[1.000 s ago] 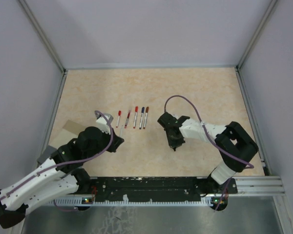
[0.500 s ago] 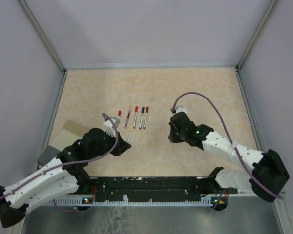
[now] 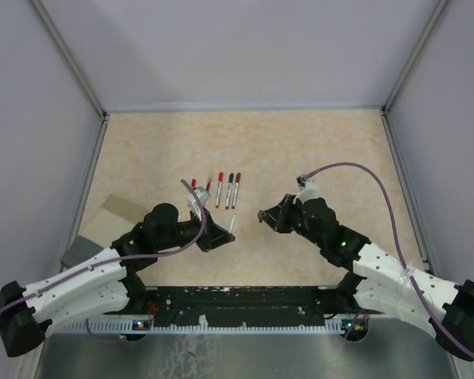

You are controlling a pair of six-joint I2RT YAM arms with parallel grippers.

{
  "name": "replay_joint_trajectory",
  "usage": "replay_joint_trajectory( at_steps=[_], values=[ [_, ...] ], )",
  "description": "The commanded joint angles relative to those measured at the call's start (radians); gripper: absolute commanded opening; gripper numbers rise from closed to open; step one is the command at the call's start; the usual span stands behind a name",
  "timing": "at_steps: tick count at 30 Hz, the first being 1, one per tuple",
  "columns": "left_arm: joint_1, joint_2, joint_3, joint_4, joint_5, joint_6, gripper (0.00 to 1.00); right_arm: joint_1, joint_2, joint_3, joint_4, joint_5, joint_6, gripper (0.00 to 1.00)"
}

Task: Insert the pens into the pen caps
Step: Insert the pen cap onto the pen.

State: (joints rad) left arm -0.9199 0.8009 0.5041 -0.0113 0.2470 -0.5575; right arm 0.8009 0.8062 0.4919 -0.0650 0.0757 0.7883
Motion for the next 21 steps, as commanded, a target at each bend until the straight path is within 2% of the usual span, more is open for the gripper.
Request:
replay_joint_trajectory(
  at_steps=[1, 5, 10, 21],
  values=[
    [-0.006, 0.024, -0.015, 0.204, 0.083, -0.027, 0.0, 0.108, -0.019, 0.006, 0.264, 0.128, 0.118, 0.0],
    [-0.006, 0.029, 0.006, 0.206, 0.097, -0.018, 0.0, 0.233, 0.004, 0.0, 0.411, 0.27, 0.103, 0.0],
    [-0.006, 0.006, 0.01, 0.2, 0.098, -0.006, 0.0, 0.3, 0.041, -0.027, 0.614, 0.334, 0.1, 0.0],
    [-0.005, -0.015, 0.001, 0.193, 0.114, -0.006, 0.0, 0.312, 0.035, -0.038, 0.68, 0.348, 0.094, 0.0]
  ],
)
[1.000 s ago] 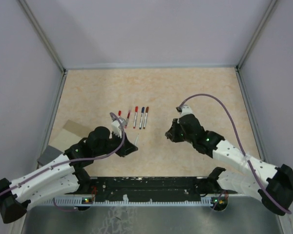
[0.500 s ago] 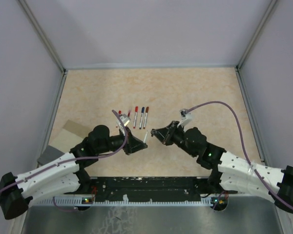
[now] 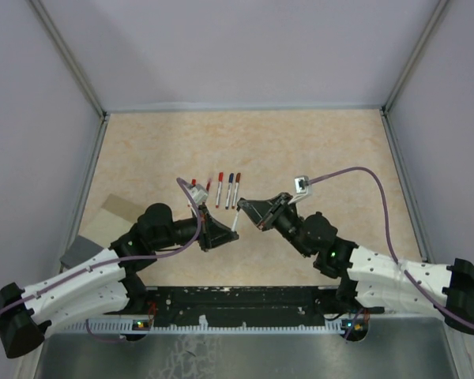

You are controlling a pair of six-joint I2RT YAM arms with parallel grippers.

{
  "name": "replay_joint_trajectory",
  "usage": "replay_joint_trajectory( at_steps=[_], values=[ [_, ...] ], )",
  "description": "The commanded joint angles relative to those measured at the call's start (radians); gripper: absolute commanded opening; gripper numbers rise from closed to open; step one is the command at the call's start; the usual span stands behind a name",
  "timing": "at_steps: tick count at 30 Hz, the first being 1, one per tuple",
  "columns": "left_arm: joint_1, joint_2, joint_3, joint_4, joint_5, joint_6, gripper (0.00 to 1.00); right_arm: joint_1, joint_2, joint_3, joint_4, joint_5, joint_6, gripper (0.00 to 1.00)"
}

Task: Insert the pens into the pen caps
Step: Insert the pen cap onto the pen.

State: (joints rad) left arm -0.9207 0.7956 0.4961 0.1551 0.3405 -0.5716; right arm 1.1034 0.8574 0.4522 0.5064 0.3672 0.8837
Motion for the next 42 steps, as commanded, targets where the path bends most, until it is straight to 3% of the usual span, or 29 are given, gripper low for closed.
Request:
replay_joint_trajectory(
  at_steps=[1, 21, 42],
  values=[
    [-0.005, -0.009, 0.009, 0.028, 0.021, 0.007, 0.0, 0.009, -0.016, 0.004, 0.108, 0.055, -0.001, 0.0],
    [-0.005, 0.001, 0.008, 0.048, 0.017, 0.011, 0.0, 0.009, -0.056, 0.042, -0.037, 0.064, -0.01, 0.0],
    [-0.004, 0.01, 0.005, 0.047, 0.019, 0.015, 0.0, 0.009, -0.053, 0.021, 0.037, 0.054, 0.042, 0.0]
  ],
)
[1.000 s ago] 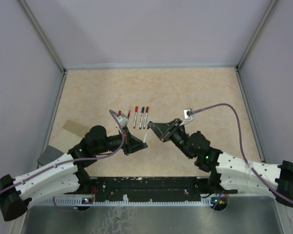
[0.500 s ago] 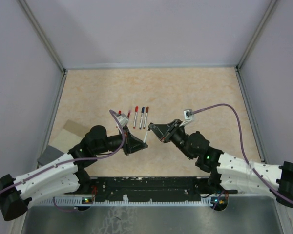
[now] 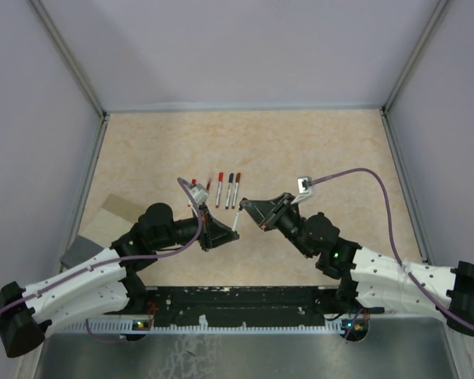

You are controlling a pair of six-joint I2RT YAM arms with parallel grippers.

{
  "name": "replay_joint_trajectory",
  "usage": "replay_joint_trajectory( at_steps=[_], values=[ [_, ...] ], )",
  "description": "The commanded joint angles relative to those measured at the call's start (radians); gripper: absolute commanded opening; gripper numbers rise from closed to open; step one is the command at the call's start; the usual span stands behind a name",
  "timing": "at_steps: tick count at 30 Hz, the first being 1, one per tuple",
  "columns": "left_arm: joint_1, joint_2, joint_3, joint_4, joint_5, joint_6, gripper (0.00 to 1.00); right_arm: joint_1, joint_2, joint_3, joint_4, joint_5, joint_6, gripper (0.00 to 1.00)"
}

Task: Insert the pens into the pen caps
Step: Insert the pen cap onto the pen.

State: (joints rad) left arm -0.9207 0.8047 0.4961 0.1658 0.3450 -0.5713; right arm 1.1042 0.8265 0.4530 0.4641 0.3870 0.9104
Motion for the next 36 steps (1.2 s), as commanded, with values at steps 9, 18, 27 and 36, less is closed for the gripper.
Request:
replay_joint_trajectory(
  at_steps=[9, 18, 27, 36],
  values=[
    [-0.005, 0.001, 0.006, 0.034, 0.007, 0.014, 0.0, 0.008, -0.027, 0.019, 0.083, 0.029, 0.016, 0.0],
    [-0.005, 0.001, 0.007, 0.032, 0.008, 0.014, 0.0, 0.008, -0.019, 0.016, 0.065, 0.024, 0.028, 0.0],
    [-0.005, -0.005, 0.011, 0.028, 0.005, 0.013, 0.0, 0.008, -0.007, 0.017, 0.068, 0.01, 0.033, 0.0],
    [-0.004, -0.007, 0.014, 0.025, 0.002, 0.012, 0.0, 0.008, -0.005, 0.018, 0.054, 0.002, 0.031, 0.0]
  ],
)
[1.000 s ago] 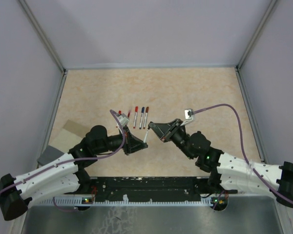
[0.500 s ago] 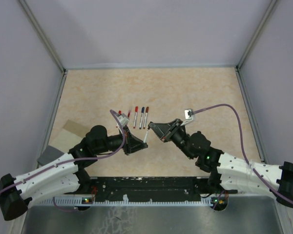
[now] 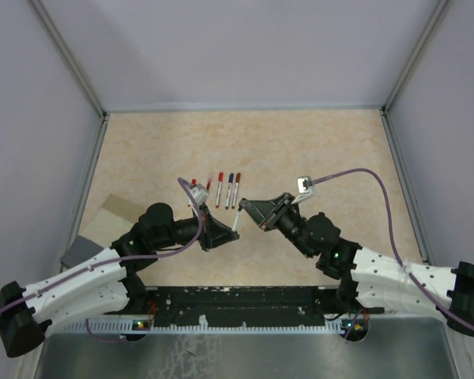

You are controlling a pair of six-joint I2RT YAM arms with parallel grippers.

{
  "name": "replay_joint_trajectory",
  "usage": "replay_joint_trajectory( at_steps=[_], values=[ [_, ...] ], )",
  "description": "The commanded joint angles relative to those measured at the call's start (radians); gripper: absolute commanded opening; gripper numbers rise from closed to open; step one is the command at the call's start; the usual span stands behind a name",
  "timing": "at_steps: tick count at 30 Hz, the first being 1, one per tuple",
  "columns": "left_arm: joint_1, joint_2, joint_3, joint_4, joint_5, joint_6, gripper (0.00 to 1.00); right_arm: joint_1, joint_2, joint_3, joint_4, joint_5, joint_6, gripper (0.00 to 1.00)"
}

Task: Insert the pens into the pen caps
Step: Insert the pen cap onto the pen.

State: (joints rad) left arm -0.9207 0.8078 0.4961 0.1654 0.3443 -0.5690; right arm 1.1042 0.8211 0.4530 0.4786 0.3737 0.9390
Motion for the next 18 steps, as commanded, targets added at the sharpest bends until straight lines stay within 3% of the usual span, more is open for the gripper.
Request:
replay_joint_trajectory(
  at_steps=[1, 18],
  values=[
    [-0.004, -0.01, 0.015, 0.025, 0.002, 0.01, 0.0, 0.008, 0.0, 0.019, 0.039, 0.014, 0.001, 0.0],
    [-0.005, -0.006, 0.018, 0.022, 0.004, 0.014, 0.0, 0.008, 0.004, 0.017, 0.019, 0.009, -0.002, 0.0]
  ],
)
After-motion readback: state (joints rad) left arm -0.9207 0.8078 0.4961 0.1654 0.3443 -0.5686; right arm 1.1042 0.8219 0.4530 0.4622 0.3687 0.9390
